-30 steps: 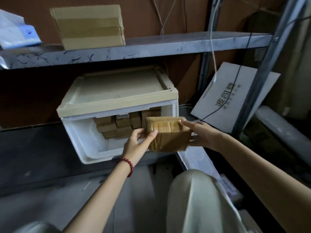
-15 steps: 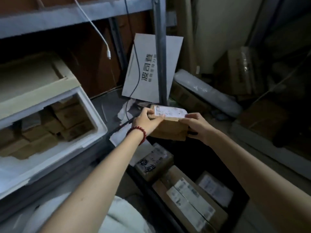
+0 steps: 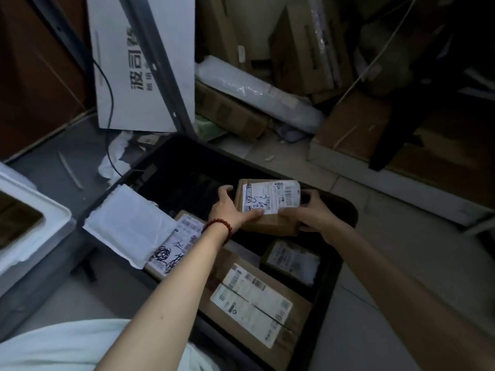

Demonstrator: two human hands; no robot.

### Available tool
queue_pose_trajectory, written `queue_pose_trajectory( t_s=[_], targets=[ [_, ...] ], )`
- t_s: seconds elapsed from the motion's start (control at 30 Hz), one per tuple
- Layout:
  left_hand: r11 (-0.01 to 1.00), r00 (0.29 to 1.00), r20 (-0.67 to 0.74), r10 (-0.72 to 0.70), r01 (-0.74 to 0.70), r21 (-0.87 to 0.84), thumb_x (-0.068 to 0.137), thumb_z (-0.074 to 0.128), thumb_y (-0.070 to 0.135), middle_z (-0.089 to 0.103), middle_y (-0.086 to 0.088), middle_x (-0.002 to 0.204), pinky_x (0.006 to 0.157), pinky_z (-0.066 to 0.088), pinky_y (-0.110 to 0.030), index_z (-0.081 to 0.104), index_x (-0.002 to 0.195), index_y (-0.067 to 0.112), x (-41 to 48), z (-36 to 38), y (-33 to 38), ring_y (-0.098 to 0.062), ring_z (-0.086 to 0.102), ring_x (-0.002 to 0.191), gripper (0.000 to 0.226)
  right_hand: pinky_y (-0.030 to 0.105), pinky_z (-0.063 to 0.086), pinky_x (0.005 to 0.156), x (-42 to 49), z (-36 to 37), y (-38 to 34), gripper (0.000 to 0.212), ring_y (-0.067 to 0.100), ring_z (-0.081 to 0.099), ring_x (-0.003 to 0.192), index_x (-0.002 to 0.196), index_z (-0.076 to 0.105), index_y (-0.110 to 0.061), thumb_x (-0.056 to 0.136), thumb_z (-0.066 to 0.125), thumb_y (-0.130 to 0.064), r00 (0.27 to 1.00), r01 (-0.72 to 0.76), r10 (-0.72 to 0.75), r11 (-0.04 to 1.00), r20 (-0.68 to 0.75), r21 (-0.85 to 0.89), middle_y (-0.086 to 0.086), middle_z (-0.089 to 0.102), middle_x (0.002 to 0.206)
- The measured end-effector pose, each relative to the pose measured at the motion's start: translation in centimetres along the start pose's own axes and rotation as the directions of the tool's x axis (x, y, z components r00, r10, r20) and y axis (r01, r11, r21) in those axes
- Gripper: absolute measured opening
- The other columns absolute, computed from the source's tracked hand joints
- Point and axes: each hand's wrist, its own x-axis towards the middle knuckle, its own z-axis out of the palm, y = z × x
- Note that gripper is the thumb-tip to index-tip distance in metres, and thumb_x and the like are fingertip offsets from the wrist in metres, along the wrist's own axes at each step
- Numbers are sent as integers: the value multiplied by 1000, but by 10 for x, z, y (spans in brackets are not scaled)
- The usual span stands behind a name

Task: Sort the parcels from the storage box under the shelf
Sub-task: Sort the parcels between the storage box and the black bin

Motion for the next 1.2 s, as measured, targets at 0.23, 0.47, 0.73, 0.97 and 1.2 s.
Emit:
queue_pose_trajectory(
  t_s=[0.23, 0.47, 0.73, 0.97, 1.2],
  targets=[
    [982, 955, 295, -21, -35, 184, 60, 76, 66, 44, -5, 144, 99, 42, -38, 18, 149, 33, 10, 29, -7, -27, 46, 126, 111, 29, 48, 84, -5, -12, 36, 105, 25, 54, 119, 147, 22, -22, 67, 71, -68, 996, 42, -73, 911, -60, -410, 5, 51, 137],
    [947, 937, 346, 43, -149, 284, 62, 73, 68, 56, -3, 122, 80, 48, -32, 31, 135, 34, 0, 43, -22, -20, 56, 101, 91, 38, 47, 88, -10, 0, 53, 92, 28, 45, 123, 140, 32, -15, 74, 56, -74, 987, 64, -157, 596, -38, -801, 10, 36, 141],
    [803, 847, 469, 252, -453, 387, 64, 73, 65, 45, 0, 135, 97, 41, -35, 18, 147, 38, -12, 44, -15, -22, 46, 122, 104, 39, 37, 95, -15, 3, 55, 74, 24, 53, 115, 137, 40, -29, 83, 33, -78, 968, 182, -226, 331, 109, -926, 5, 50, 131],
    [645, 883, 370, 288, -465, 607, 74, 43, 81, 27, 6, 153, 109, 27, -46, 16, 148, 39, -21, 46, -15, -22, 21, 141, 90, 43, 29, 107, -17, 4, 48, 77, 26, 45, 128, 148, 23, -30, 87, 27, -75, 975, 171, -189, 310, 116, -935, 4, 44, 145],
    [639, 916, 119, 384, -357, 681, 90, 28, 65, 23, 6, 156, 116, 5, -49, 24, 148, 35, -35, 27, -22, -21, 6, 146, 65, 42, 26, 111, -26, 3, 24, 72, 24, 36, 136, 151, 17, -29, 91, 28, -68, 946, 220, -303, 345, 114, -912, 1, 34, 153]
  ],
)
